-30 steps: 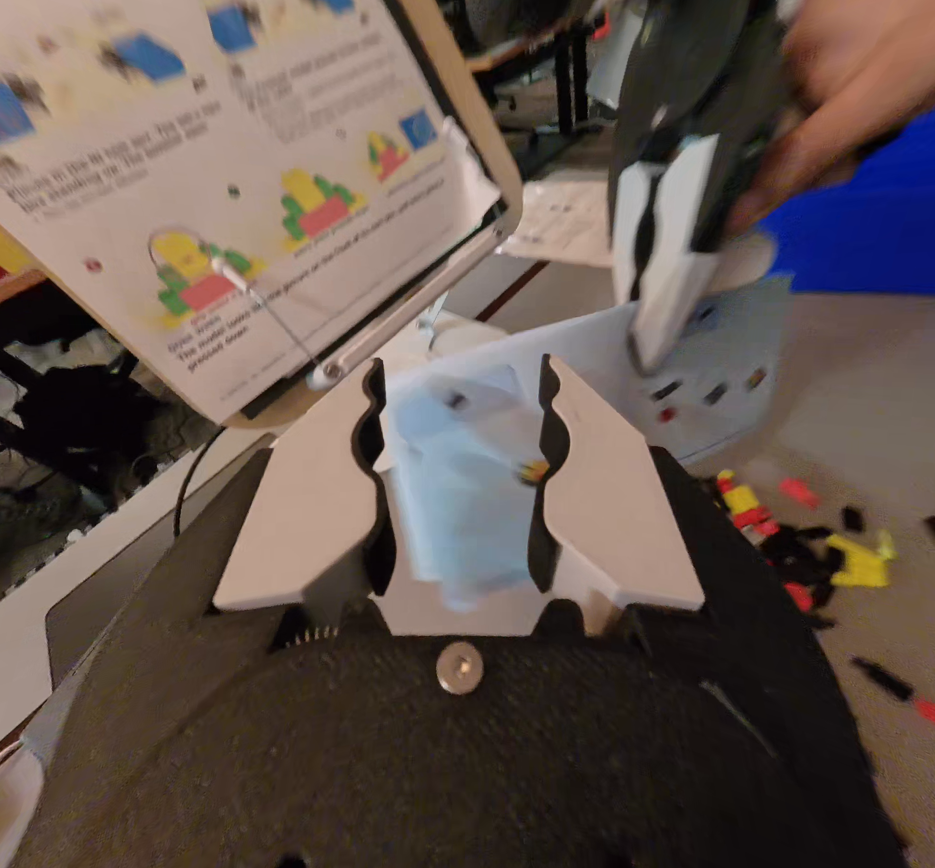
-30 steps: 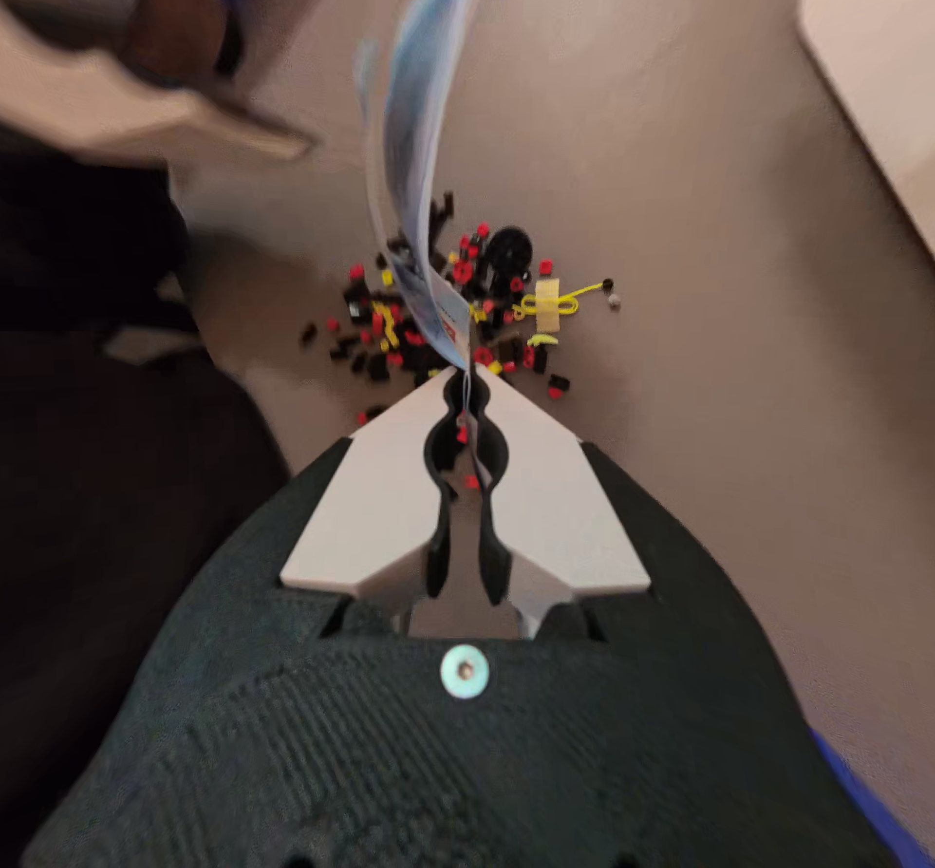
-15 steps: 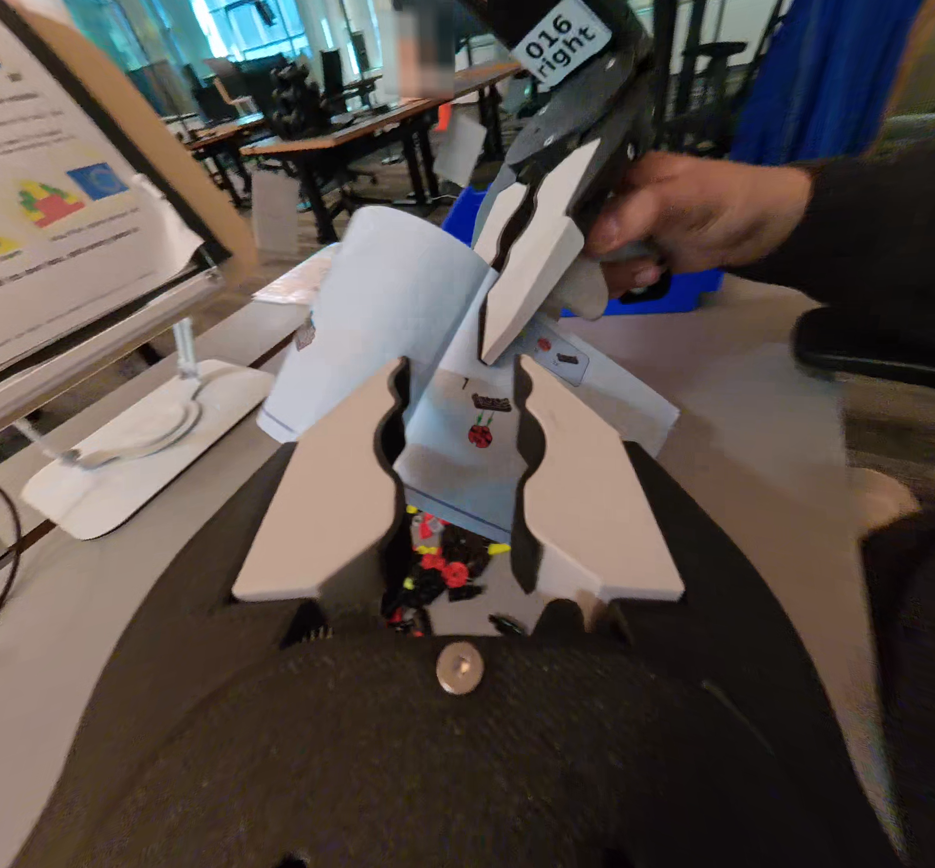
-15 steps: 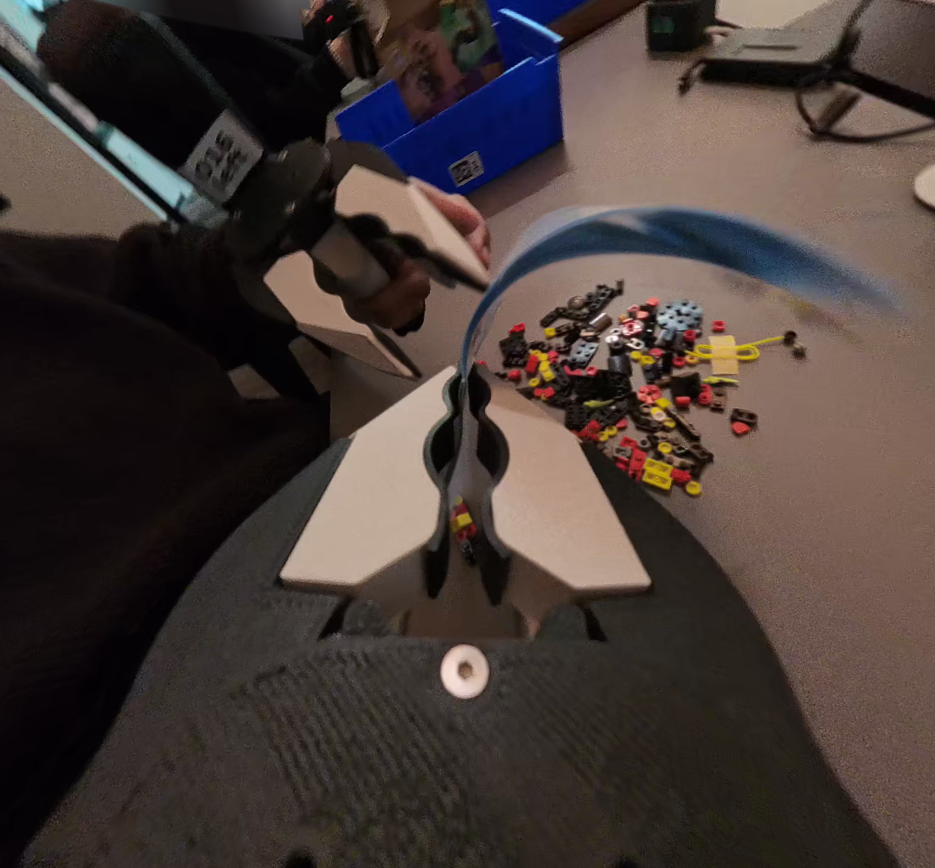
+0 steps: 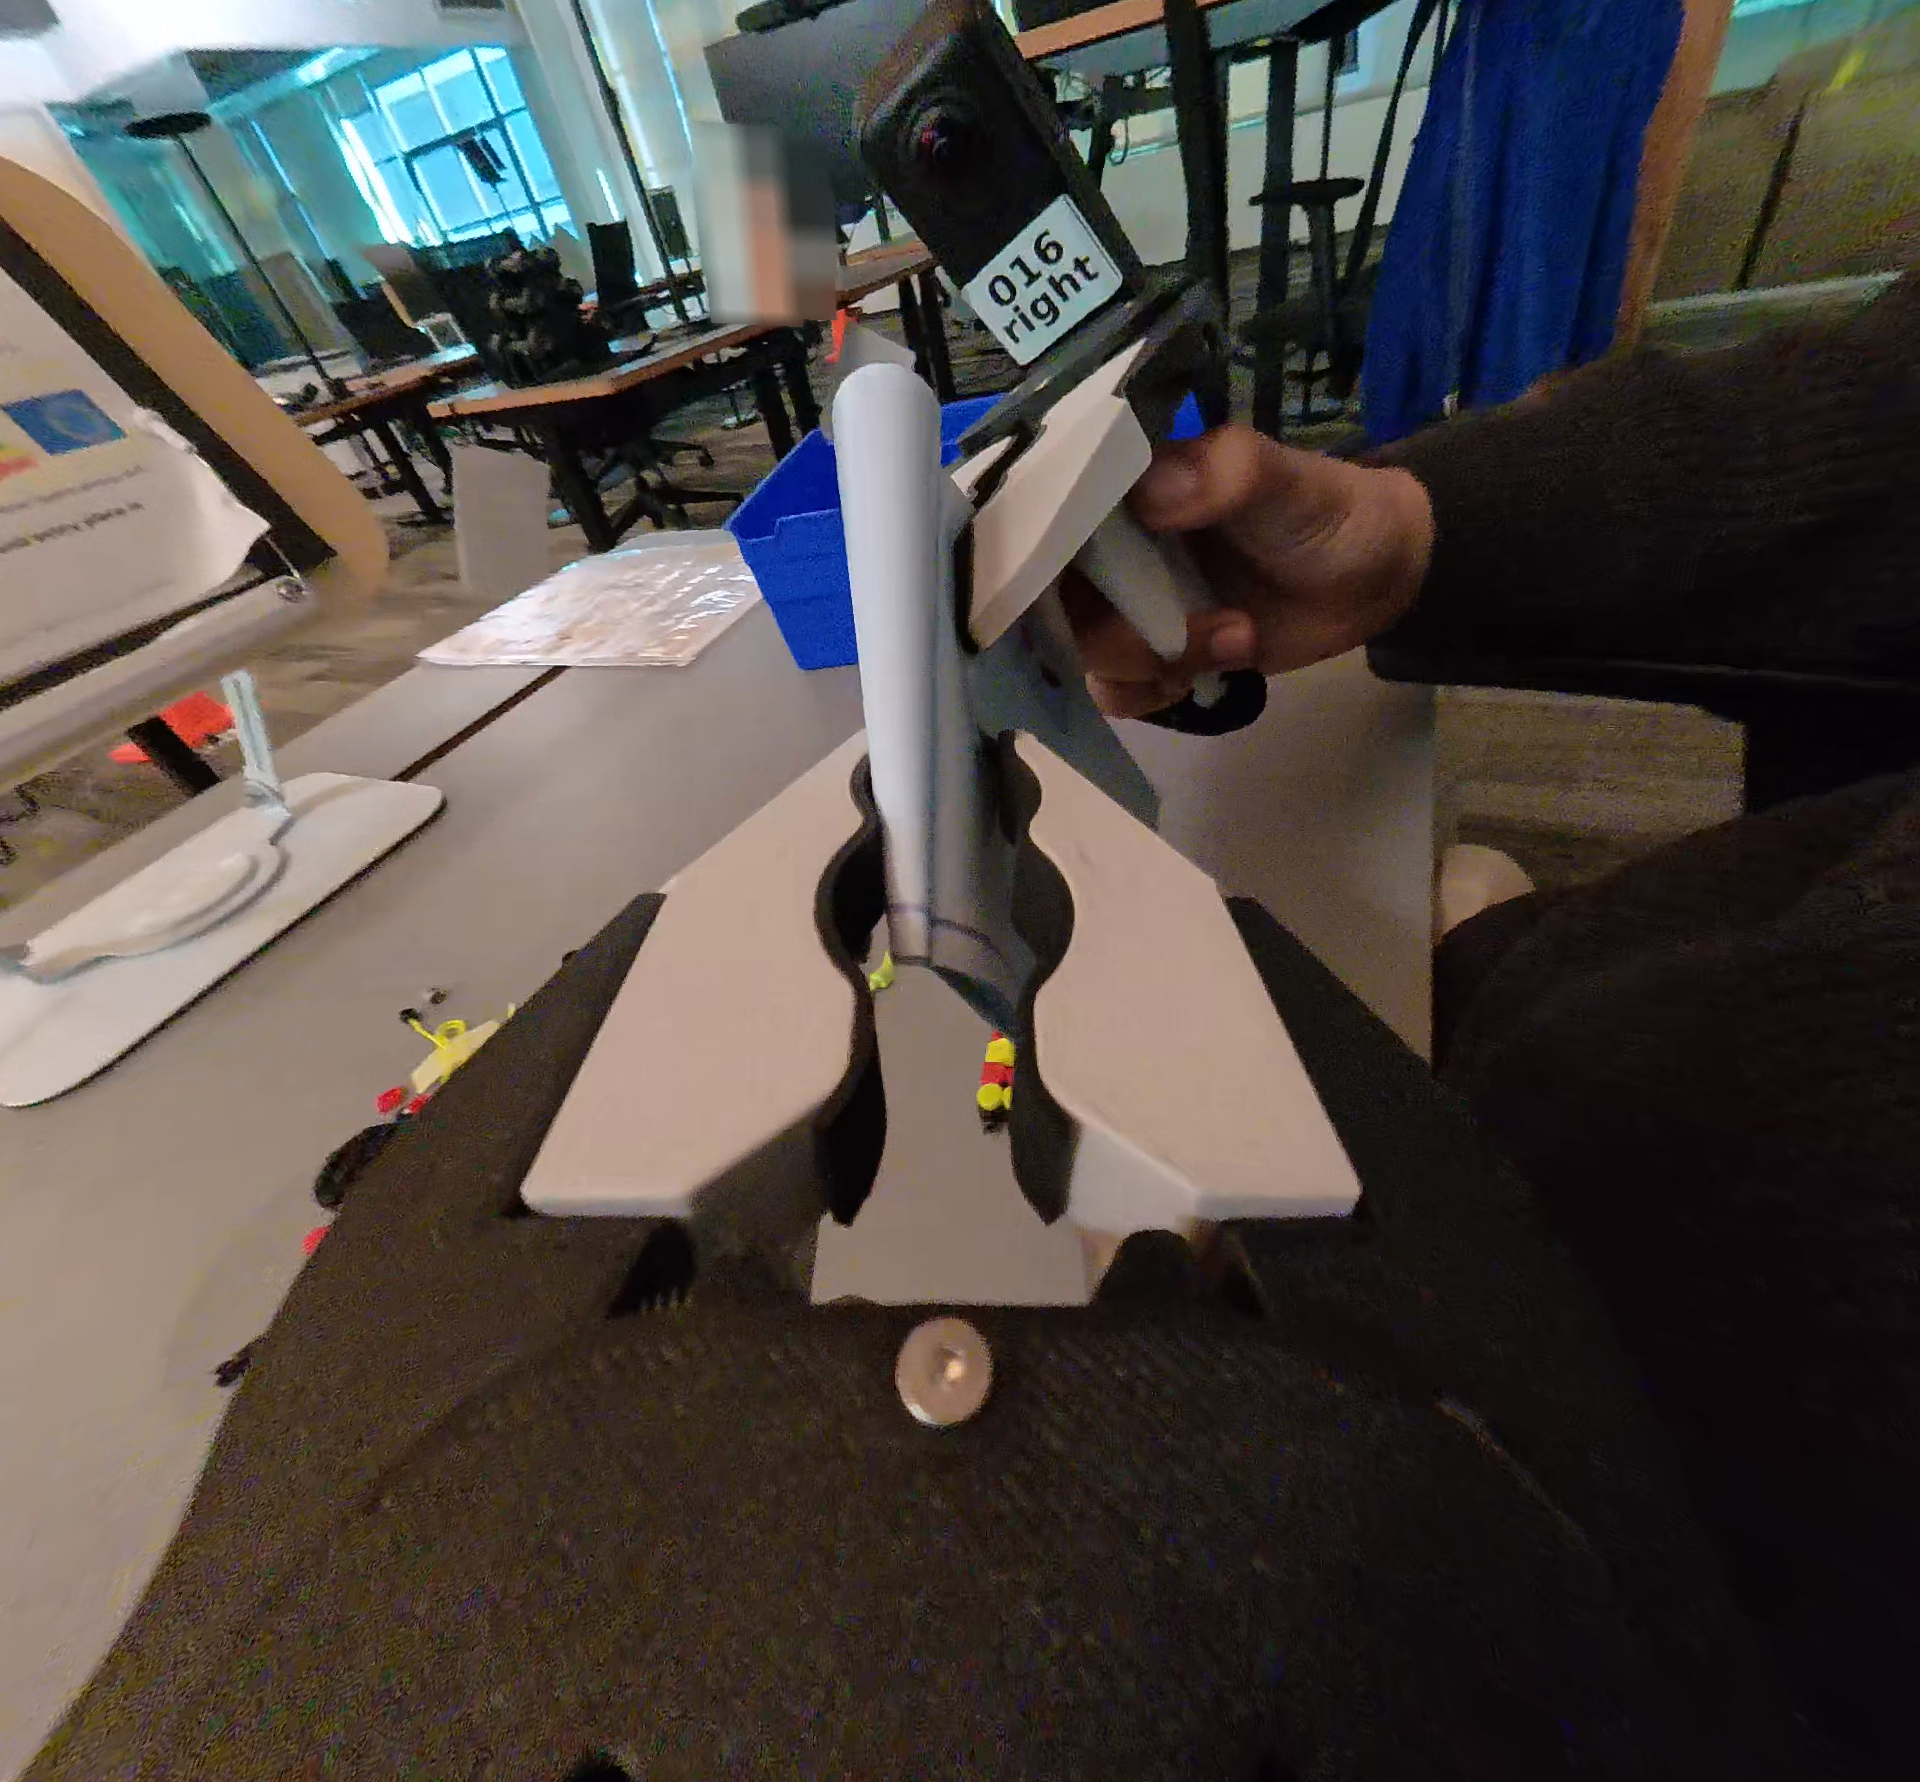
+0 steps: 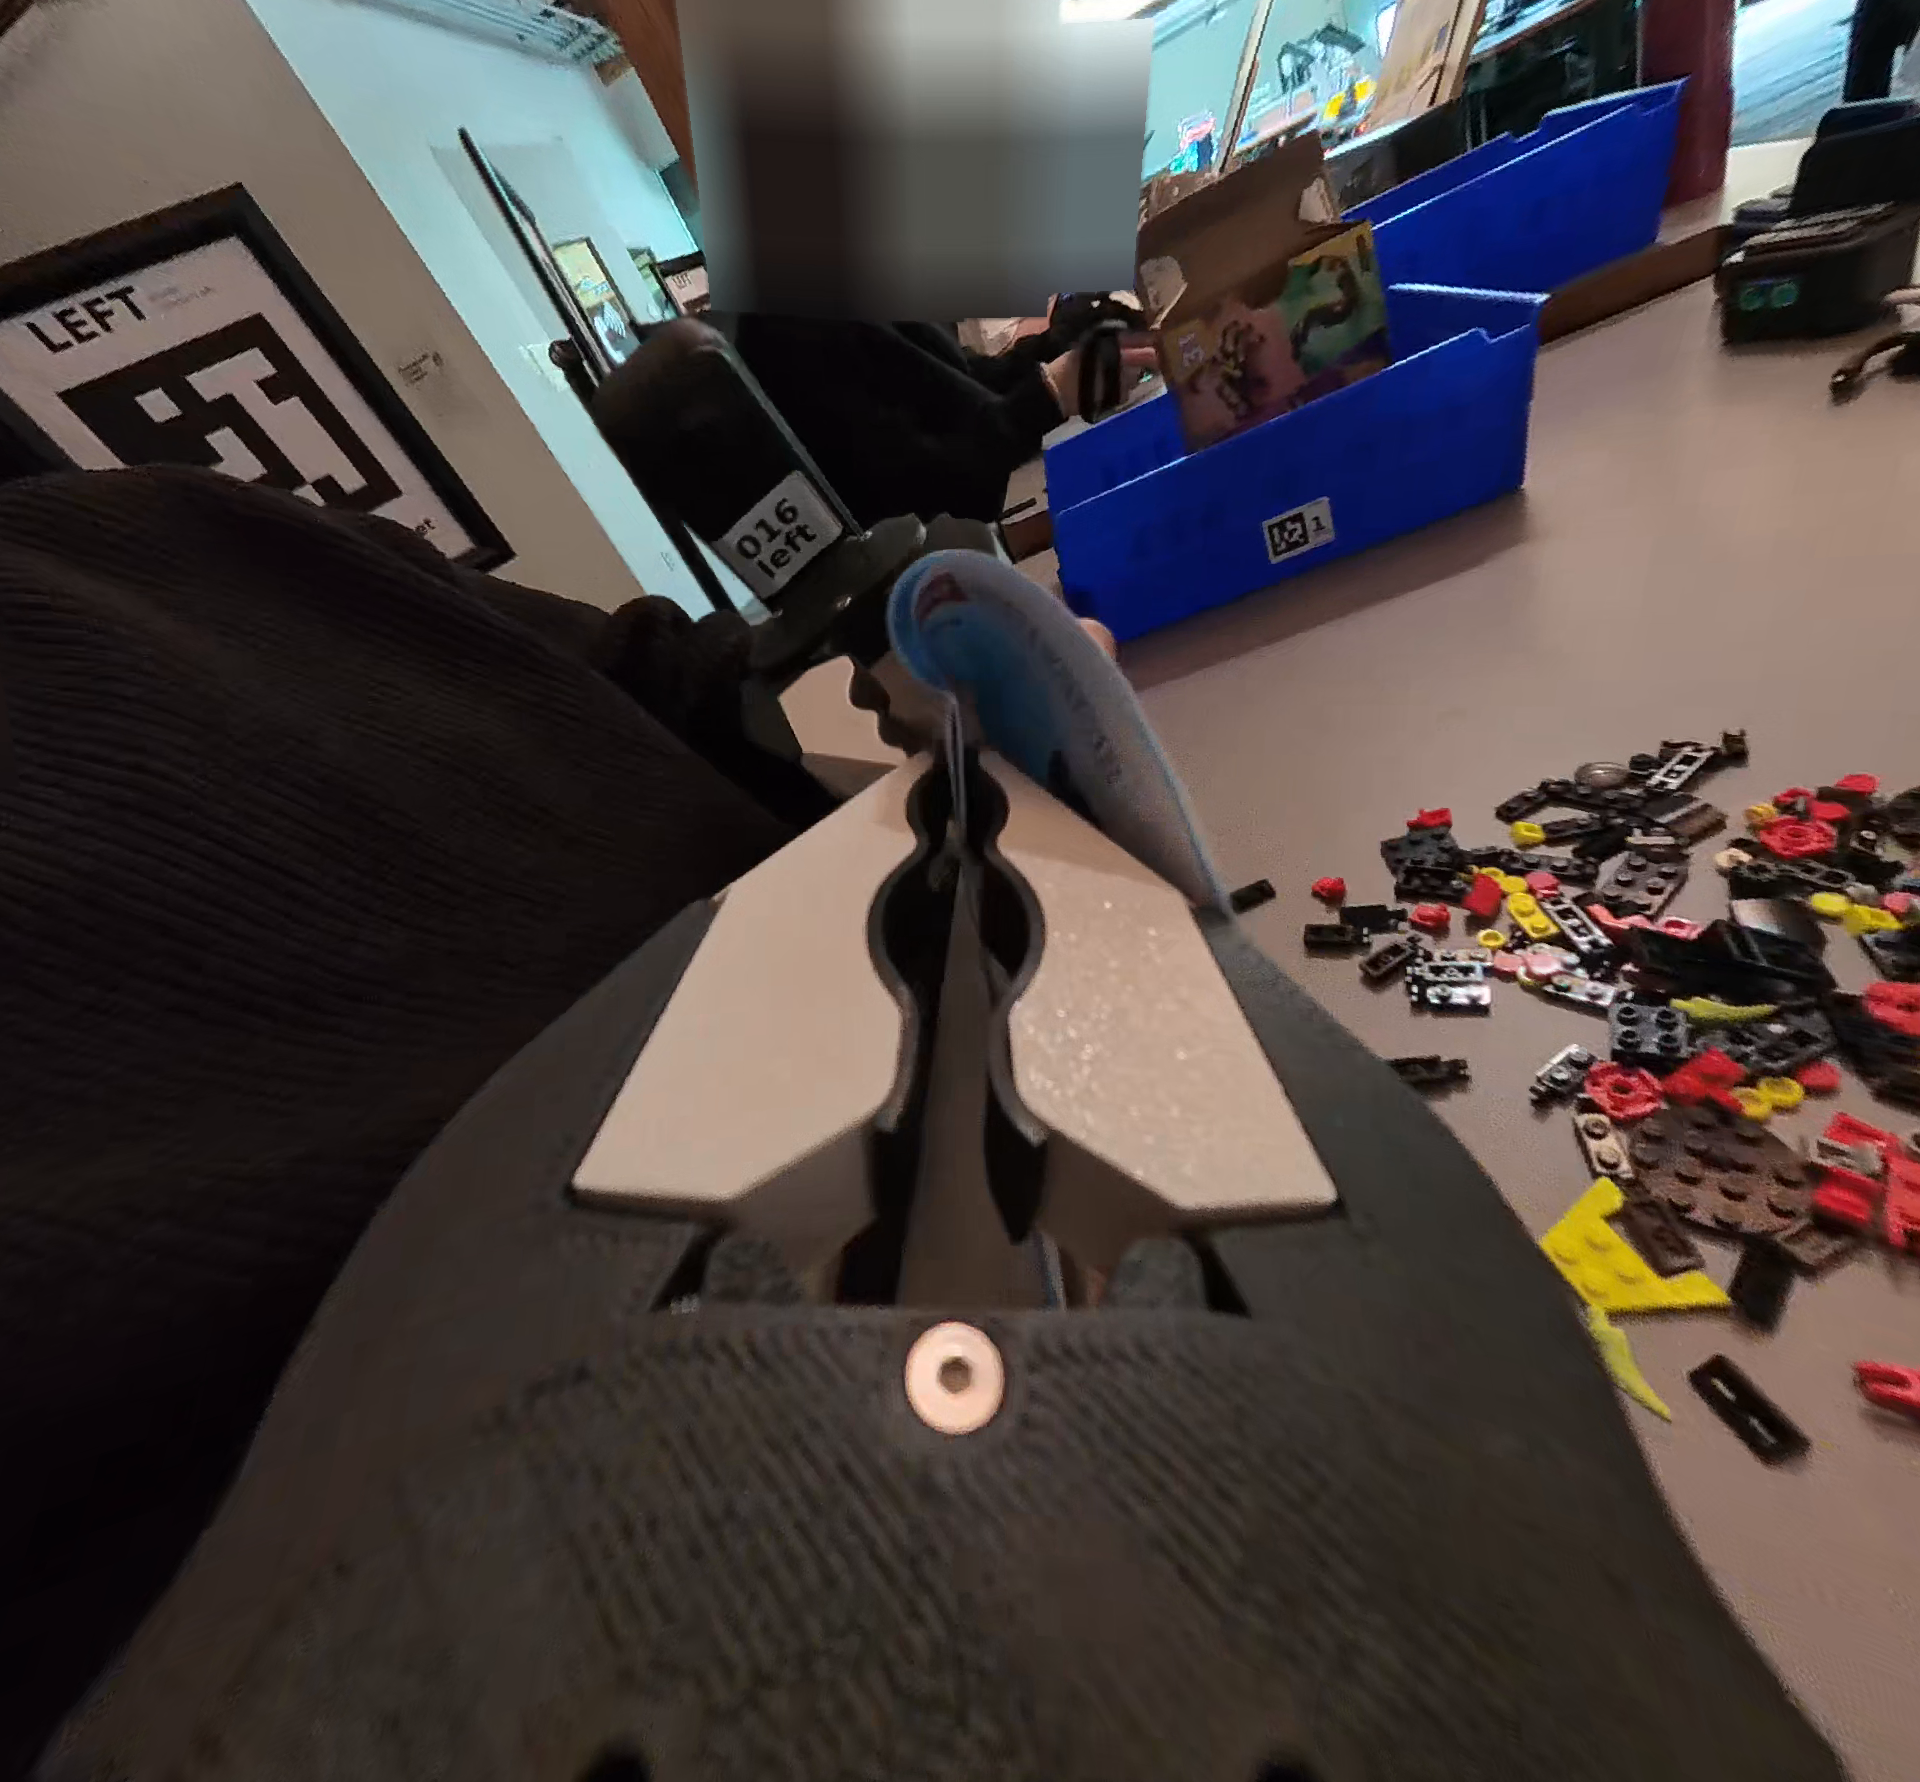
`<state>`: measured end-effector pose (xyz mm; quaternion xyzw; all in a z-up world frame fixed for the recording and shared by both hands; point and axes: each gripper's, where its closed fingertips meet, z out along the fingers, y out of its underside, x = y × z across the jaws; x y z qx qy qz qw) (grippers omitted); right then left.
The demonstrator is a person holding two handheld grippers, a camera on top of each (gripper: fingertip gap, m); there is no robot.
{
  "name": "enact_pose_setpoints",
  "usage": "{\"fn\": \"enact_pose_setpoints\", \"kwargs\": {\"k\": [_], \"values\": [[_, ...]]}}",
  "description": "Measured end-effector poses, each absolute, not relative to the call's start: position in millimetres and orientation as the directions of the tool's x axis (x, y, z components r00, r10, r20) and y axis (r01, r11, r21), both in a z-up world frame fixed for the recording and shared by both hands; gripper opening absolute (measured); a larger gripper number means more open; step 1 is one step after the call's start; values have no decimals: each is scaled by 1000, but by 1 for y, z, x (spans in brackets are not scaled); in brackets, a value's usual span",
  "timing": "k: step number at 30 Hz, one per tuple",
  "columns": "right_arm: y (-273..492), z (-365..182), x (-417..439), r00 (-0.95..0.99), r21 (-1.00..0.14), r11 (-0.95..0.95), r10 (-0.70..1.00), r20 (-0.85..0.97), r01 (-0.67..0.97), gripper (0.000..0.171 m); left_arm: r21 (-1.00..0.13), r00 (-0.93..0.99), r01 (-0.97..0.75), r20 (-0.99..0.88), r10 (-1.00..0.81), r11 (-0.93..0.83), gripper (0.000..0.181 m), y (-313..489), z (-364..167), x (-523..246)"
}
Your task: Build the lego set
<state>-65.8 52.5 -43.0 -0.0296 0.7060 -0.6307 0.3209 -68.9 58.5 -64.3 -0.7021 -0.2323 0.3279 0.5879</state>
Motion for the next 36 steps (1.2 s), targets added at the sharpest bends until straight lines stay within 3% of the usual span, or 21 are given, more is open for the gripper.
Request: {"fn": "enact_pose_setpoints", "kwargs": {"k": [4,8,10,12,16,20,23,29,33,36], "values": [[58,-43,-62,-793,-909,188,-445,-416,372,0,-998,745,8,-38,666,-66,11,61,-61,-60],[59,-46,-55,-816,-924,177,-432,-383,340,0,-999,792,2,-17,610,-32,7,62,-62,-51],[59,-46,-57,-845,-941,147,-415,-339,306,7,-999,790,-28,-37,612,-25,0,60,-60,-52],[62,-35,-66,-896,-969,53,-371,-245,243,28,-1000,765,-16,-10,644,4,0,52,-57,-59],[80,2,-95,-988,-976,-192,-97,120,-100,47,-997,790,57,80,608,57,0,43,-60,-64],[75,-12,-94,-846,-833,-148,132,517,-533,59,-995,788,93,90,609,26,0,38,-74,-71],[65,-21,-68,-765,-747,-166,134,630,-644,44,-998,776,65,39,629,-19,0,36,-79,-70],[53,-42,-62,-773,-772,-38,46,633,-634,56,-998,777,34,-9,629,-56,0,40,-81,-68],[57,-37,-68,-943,-947,-48,-79,322,-319,38,-996,776,22,-38,630,-87,0,41,-86,-68],[66,-24,-91,-966,-959,-113,14,259,-258,56,-997,781,16,-34,624,-74,0,42,-83,-66]]}}
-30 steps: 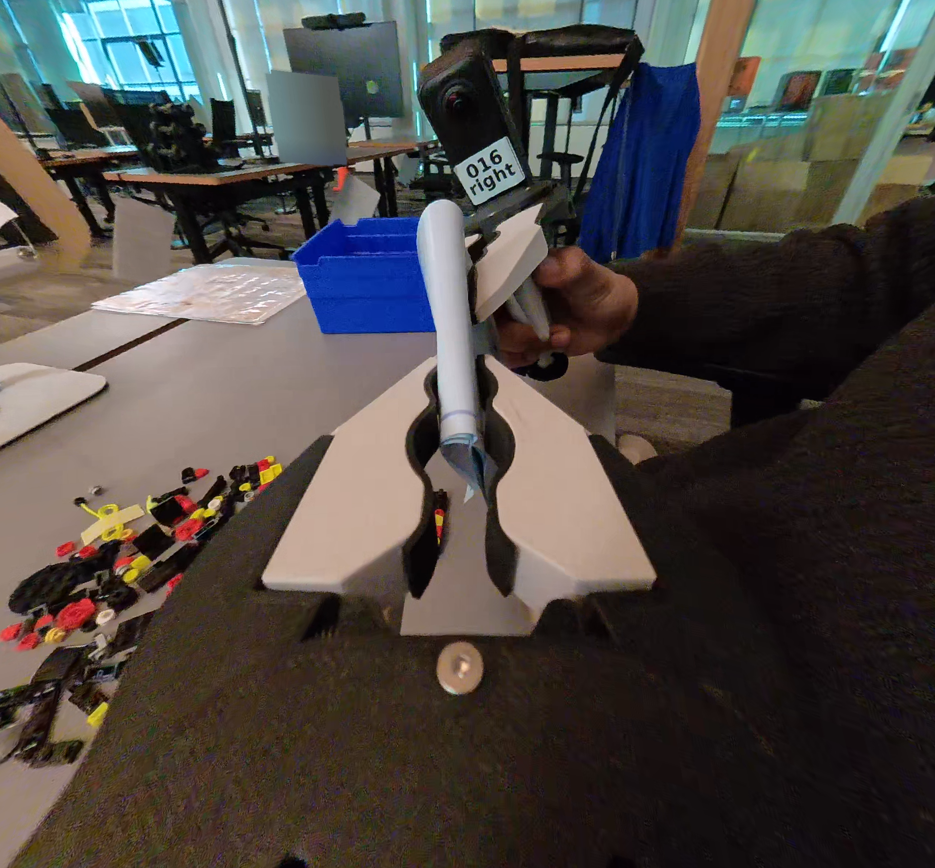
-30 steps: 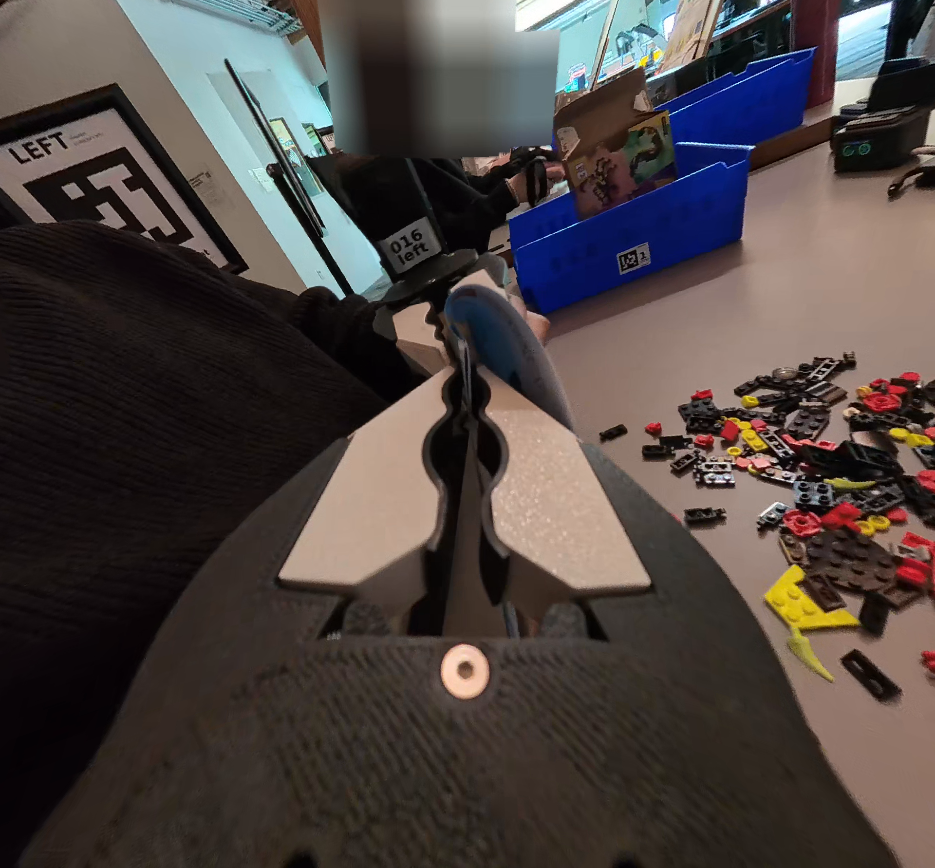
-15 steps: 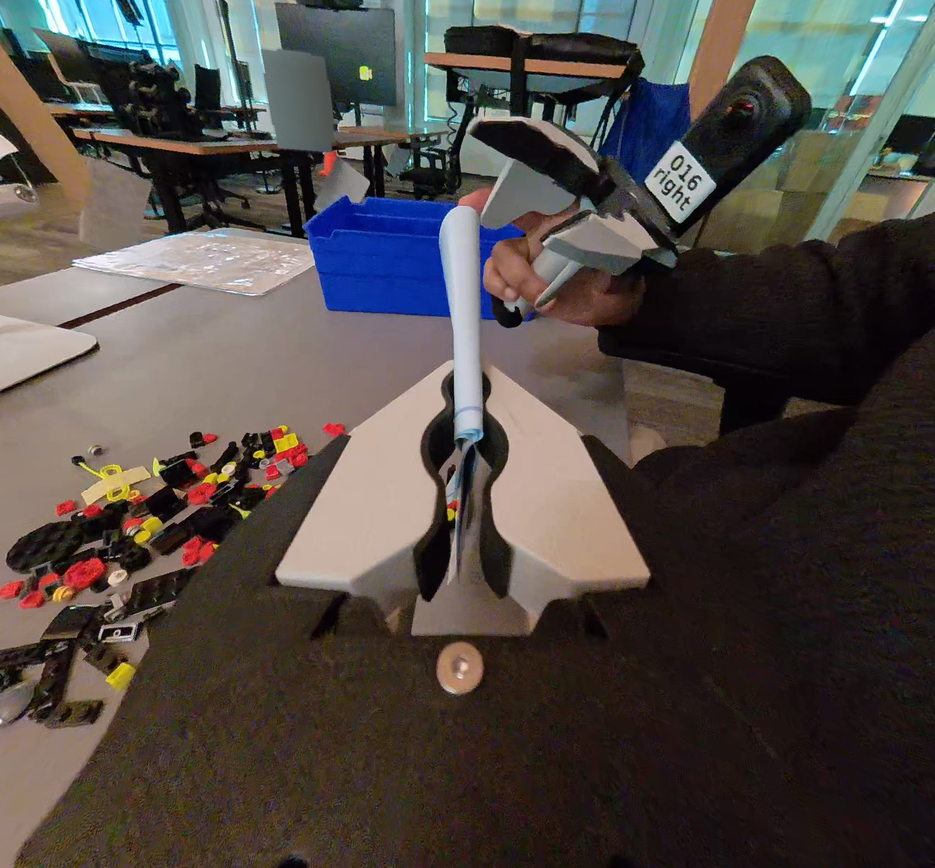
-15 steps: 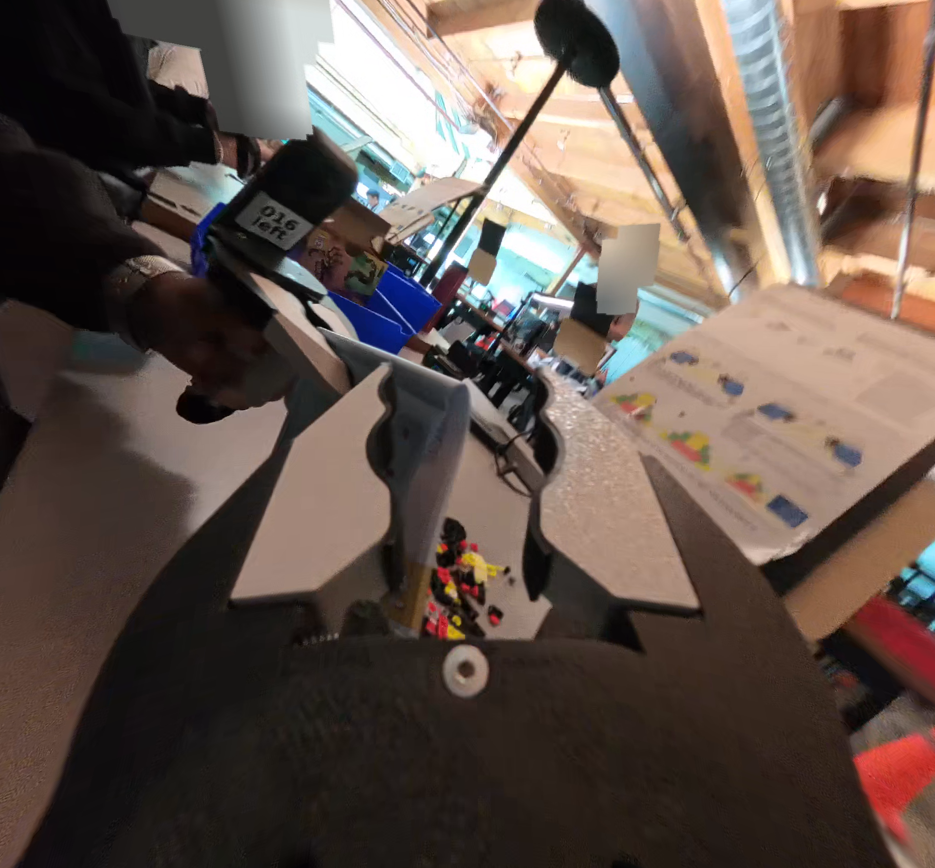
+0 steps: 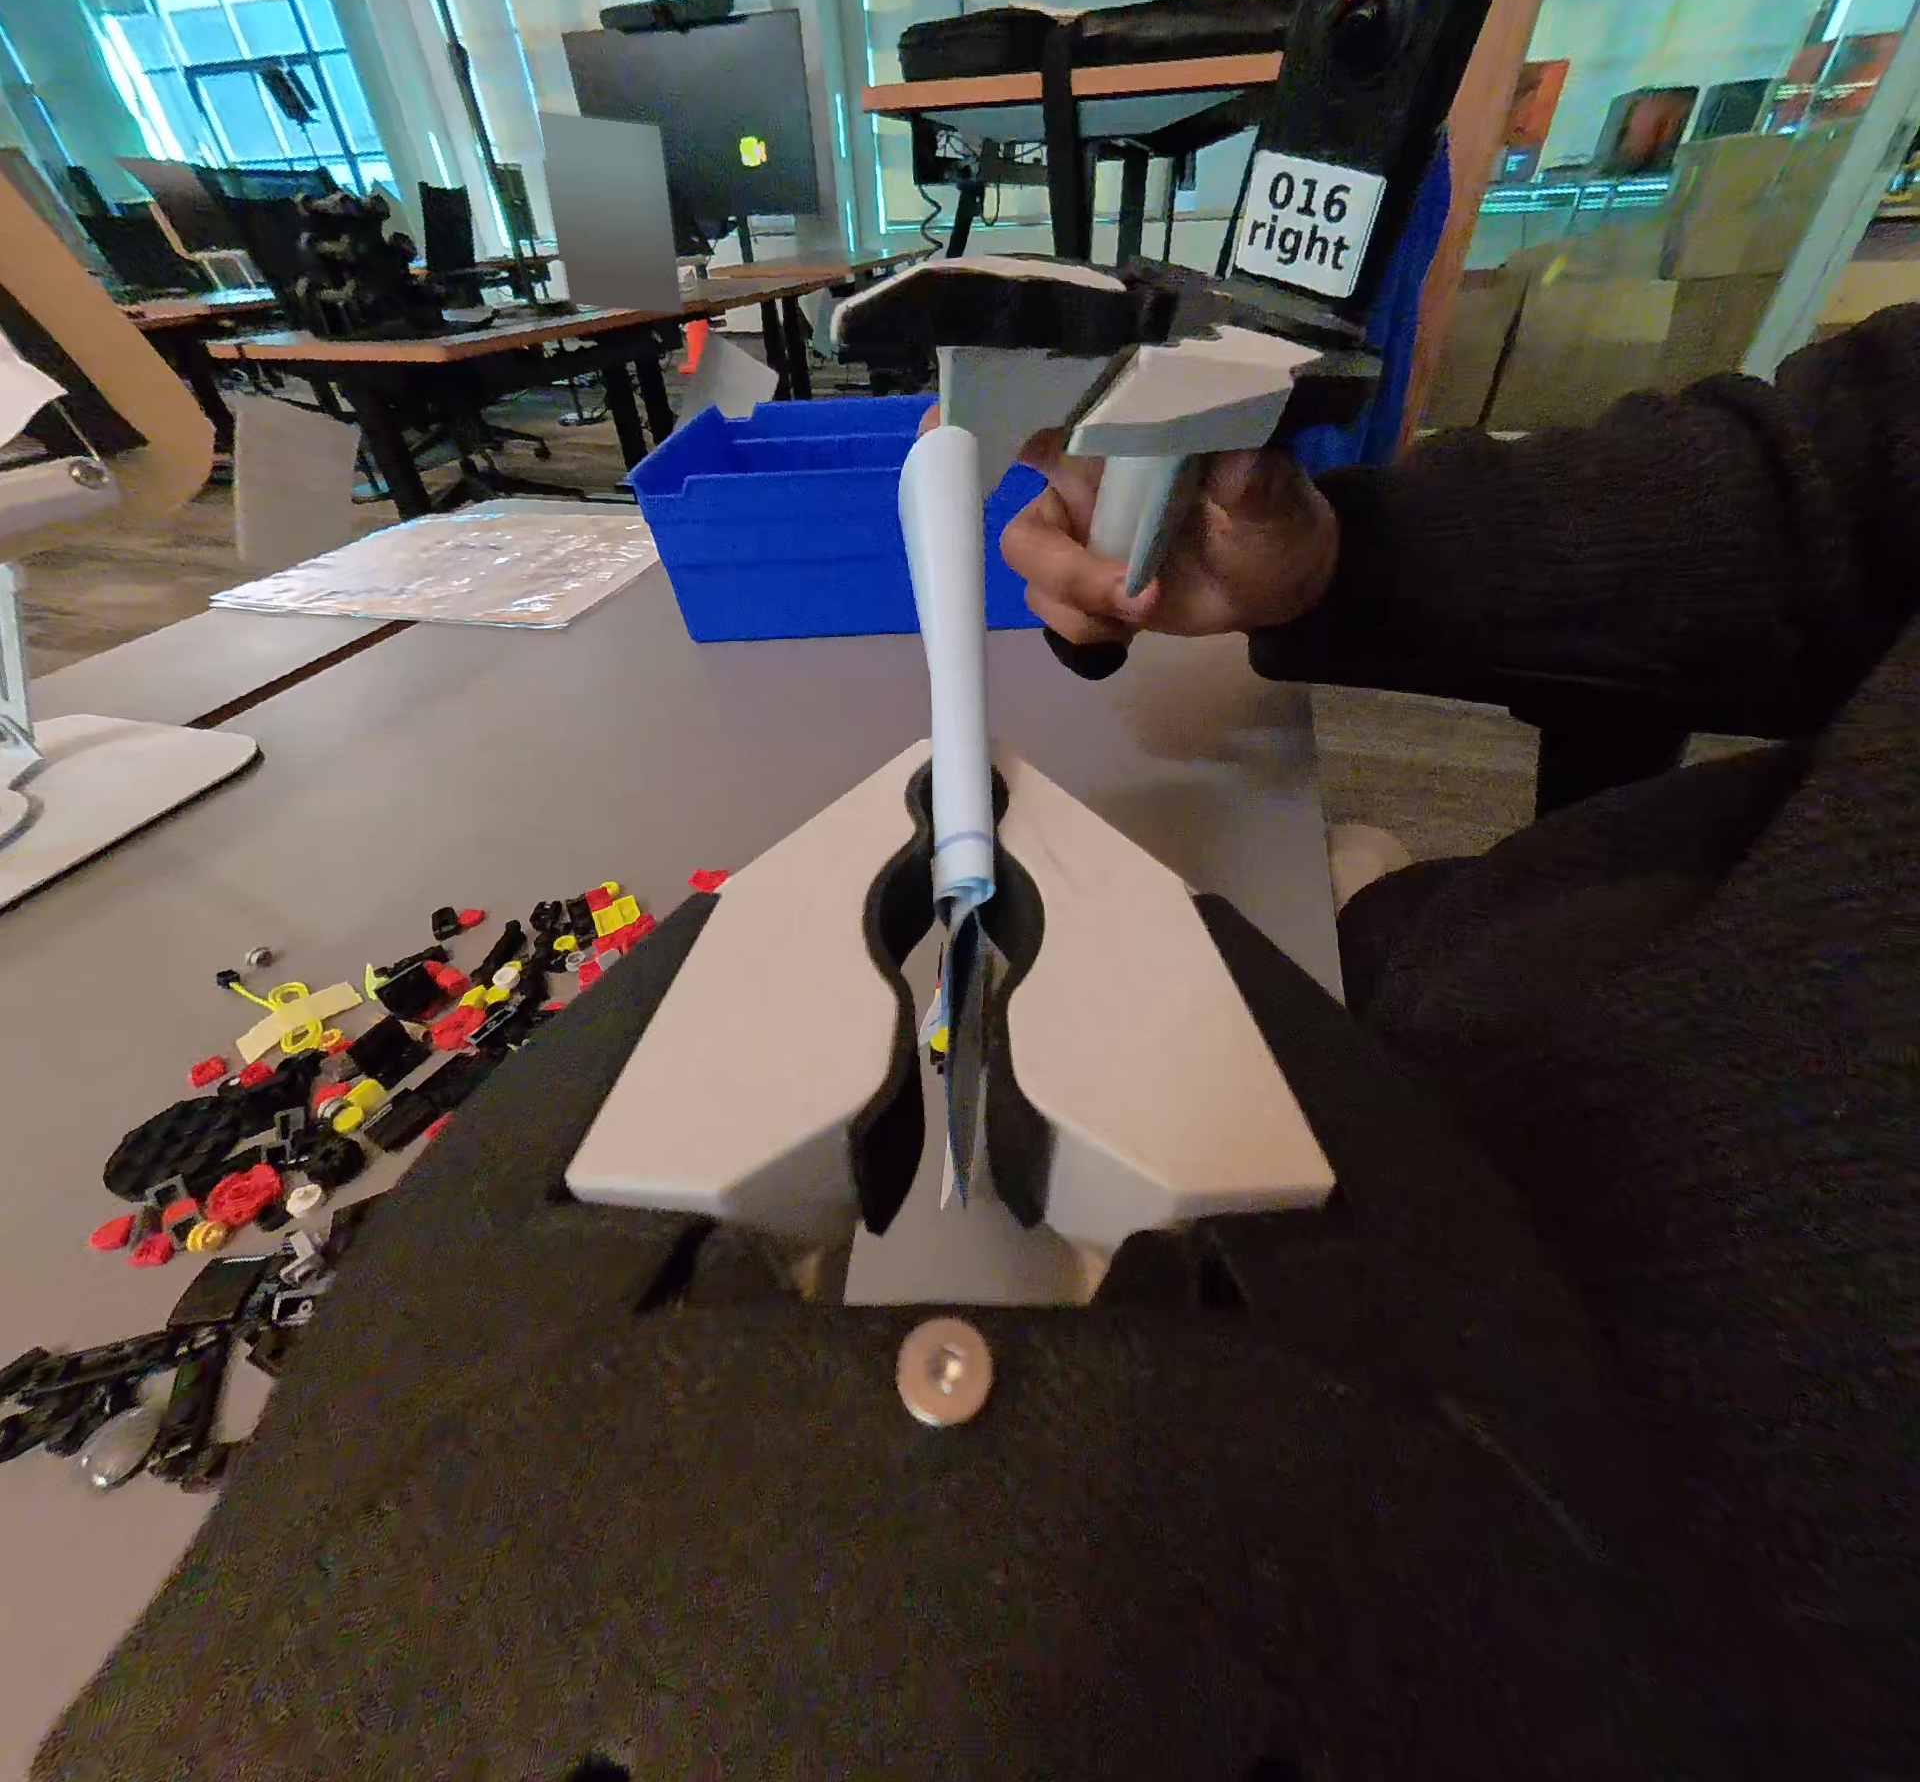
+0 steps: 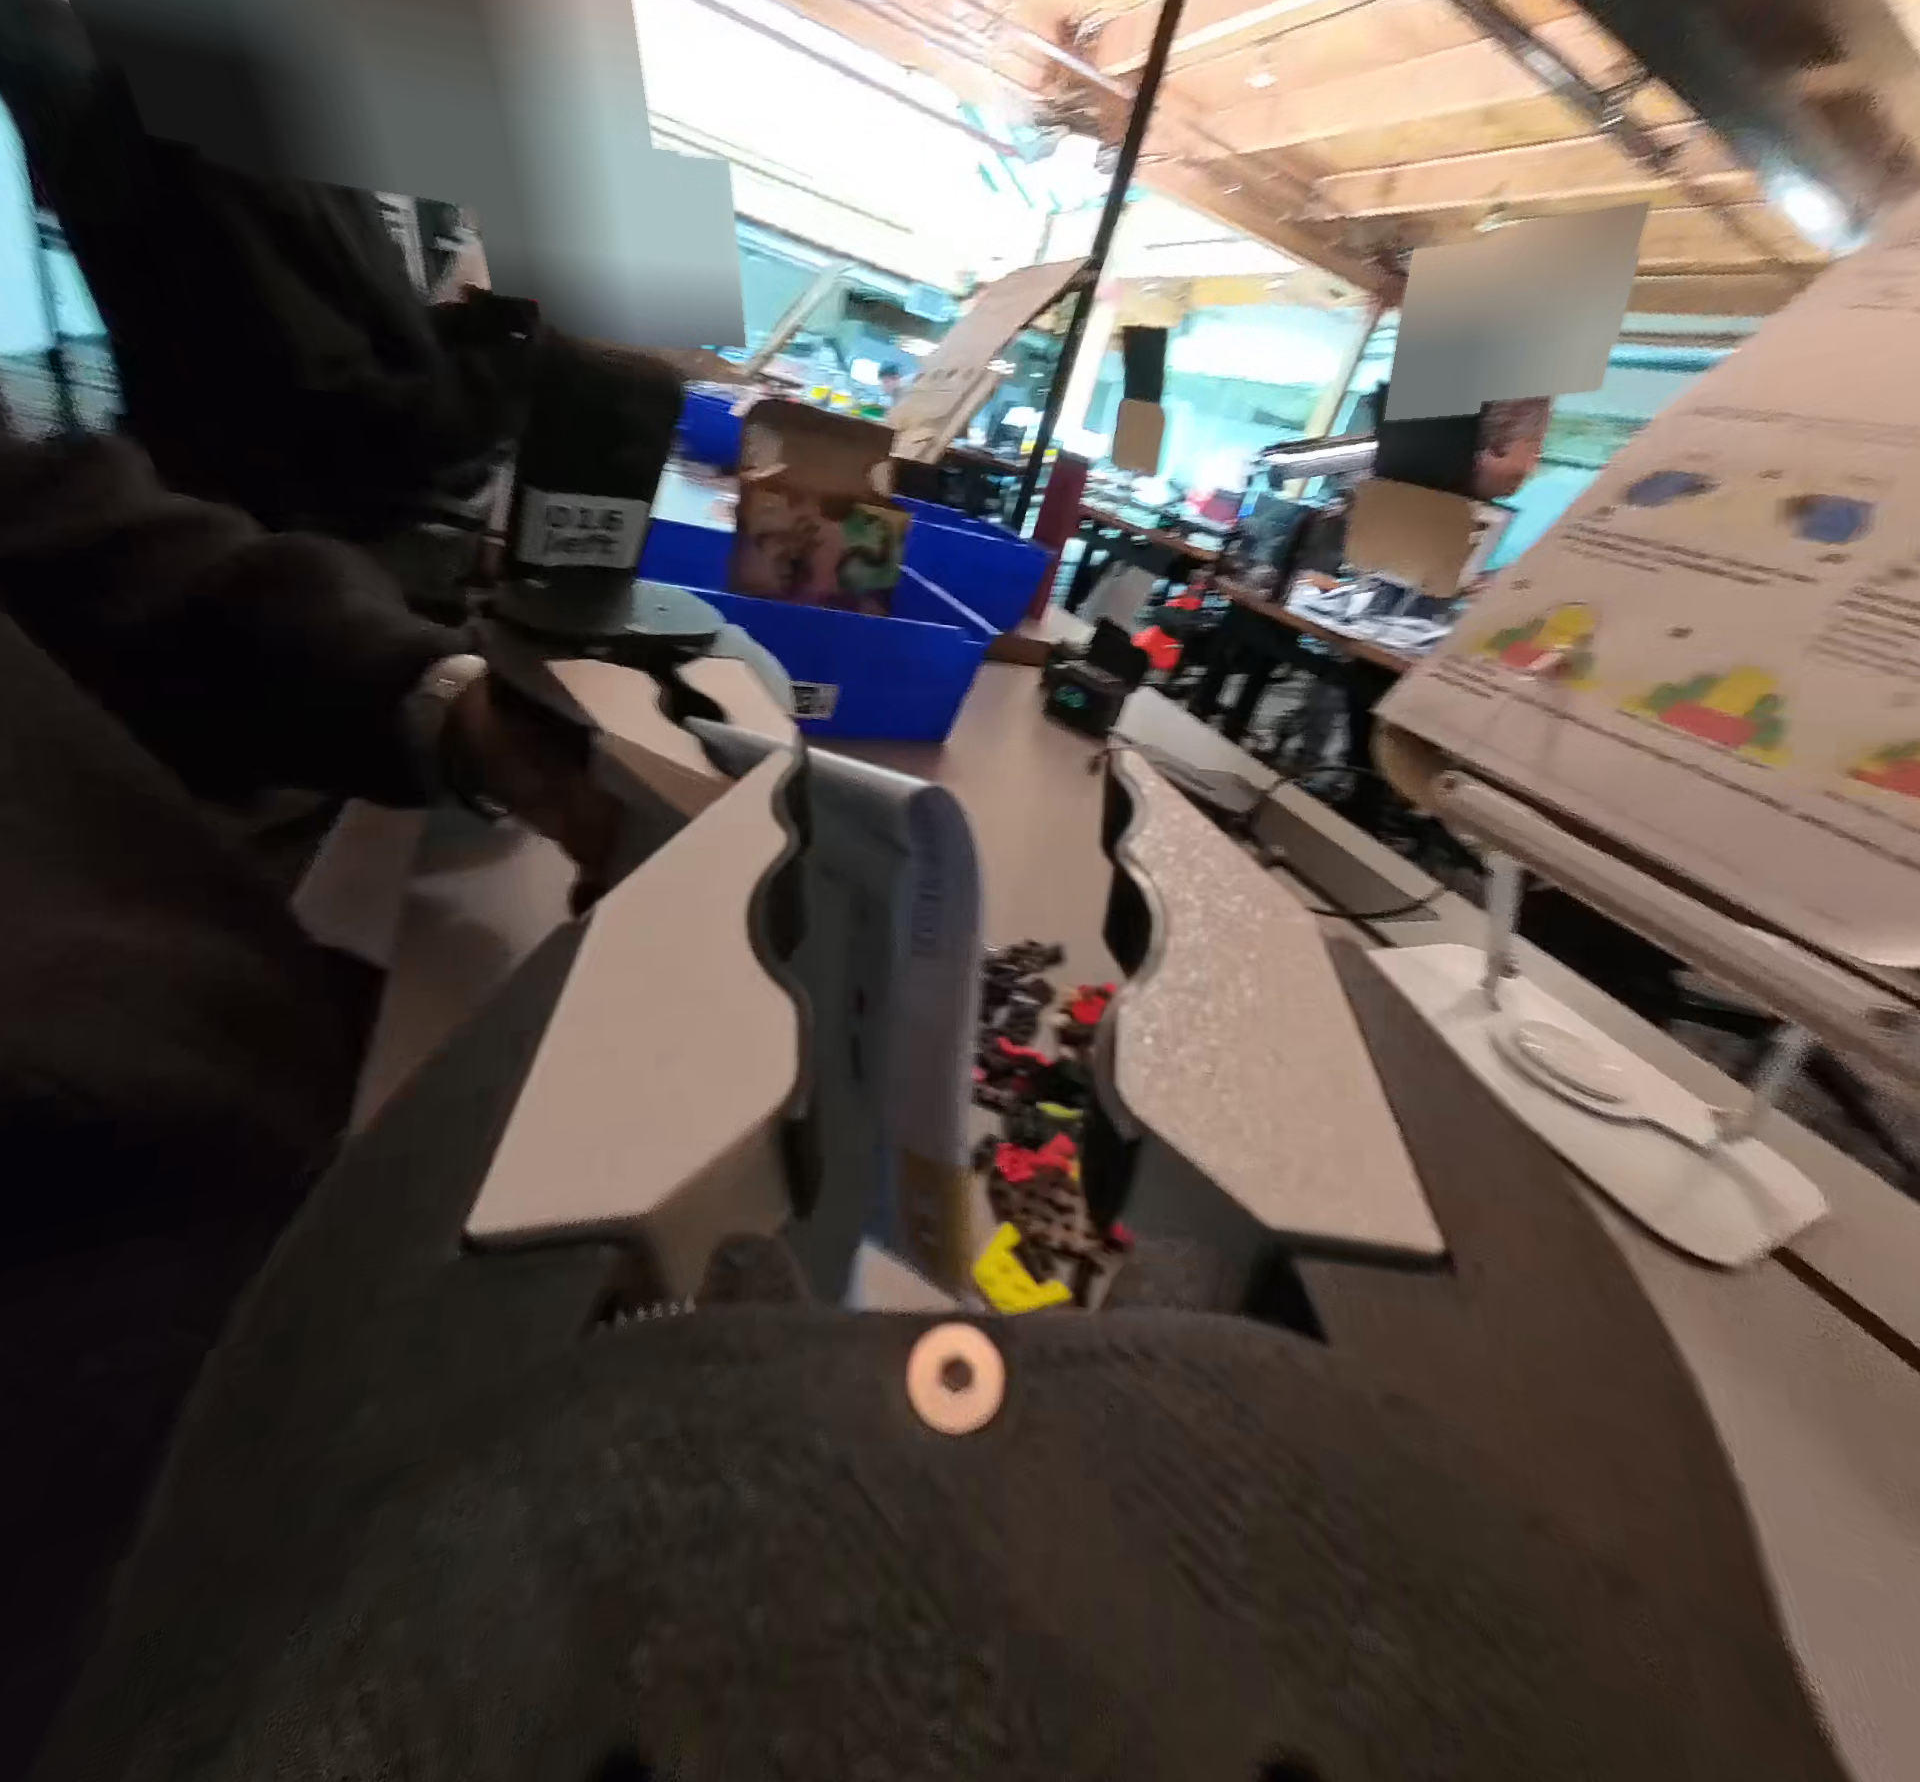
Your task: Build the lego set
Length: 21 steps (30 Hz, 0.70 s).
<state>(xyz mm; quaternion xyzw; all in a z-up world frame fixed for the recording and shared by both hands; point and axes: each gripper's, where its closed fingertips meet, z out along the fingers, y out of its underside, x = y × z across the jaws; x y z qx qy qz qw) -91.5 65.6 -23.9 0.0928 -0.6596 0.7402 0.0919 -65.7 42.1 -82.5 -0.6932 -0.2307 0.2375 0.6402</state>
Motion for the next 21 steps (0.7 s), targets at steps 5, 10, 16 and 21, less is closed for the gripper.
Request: {"fn": "enact_pose_setpoints", "kwargs": {"k": [5,10,16,21], "values": [[64,-28,-97,-987,-980,-122,22,159,-160,57,-996,774,22,-38,632,-87,0,41,-87,-69],[69,-17,-90,-996,-983,-175,-43,73,-64,57,-998,744,36,-2,668,-44,0,30,-89,-74],[74,-14,-99,-999,-972,-235,-50,13,-1,51,-997,721,66,71,689,34,0,23,-86,-89],[67,-19,-108,-997,-973,-227,-63,-36,49,52,-998,716,53,62,695,35,0,18,-83,-82]]}}
